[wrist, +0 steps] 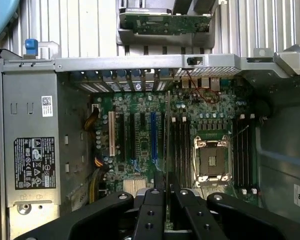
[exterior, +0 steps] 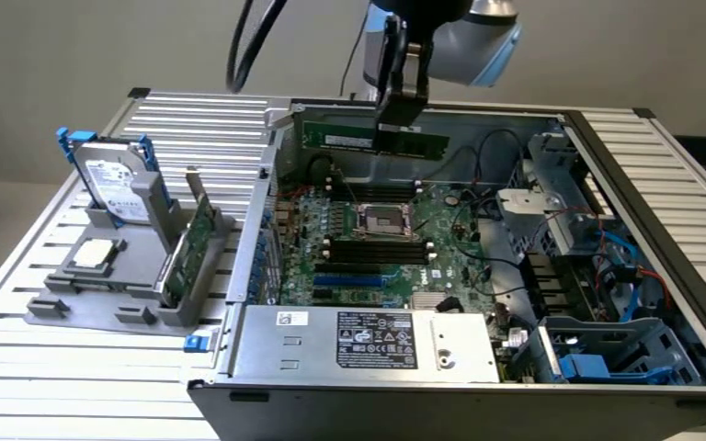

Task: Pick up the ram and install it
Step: 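Pick up the ram and move it above insertion slot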

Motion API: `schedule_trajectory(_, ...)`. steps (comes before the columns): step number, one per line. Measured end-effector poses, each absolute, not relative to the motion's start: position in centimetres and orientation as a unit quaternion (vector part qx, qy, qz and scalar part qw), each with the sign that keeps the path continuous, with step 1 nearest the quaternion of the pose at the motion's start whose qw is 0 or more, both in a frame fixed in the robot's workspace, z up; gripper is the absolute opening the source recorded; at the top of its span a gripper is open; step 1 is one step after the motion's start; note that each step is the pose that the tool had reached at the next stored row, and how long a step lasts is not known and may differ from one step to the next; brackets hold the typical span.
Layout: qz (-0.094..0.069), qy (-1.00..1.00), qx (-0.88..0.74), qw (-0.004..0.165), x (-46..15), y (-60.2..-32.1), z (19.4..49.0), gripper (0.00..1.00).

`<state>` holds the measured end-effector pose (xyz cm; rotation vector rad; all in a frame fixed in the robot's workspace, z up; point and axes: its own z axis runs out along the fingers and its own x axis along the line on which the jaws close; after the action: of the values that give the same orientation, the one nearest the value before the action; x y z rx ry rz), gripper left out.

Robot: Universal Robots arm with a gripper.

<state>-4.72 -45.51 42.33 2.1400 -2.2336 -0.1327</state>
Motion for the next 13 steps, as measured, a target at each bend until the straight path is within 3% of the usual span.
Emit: schedule_trajectory(13,-0.039,-0.716,0.697,0.019,-3.0,-44.4,41.6,0.14)
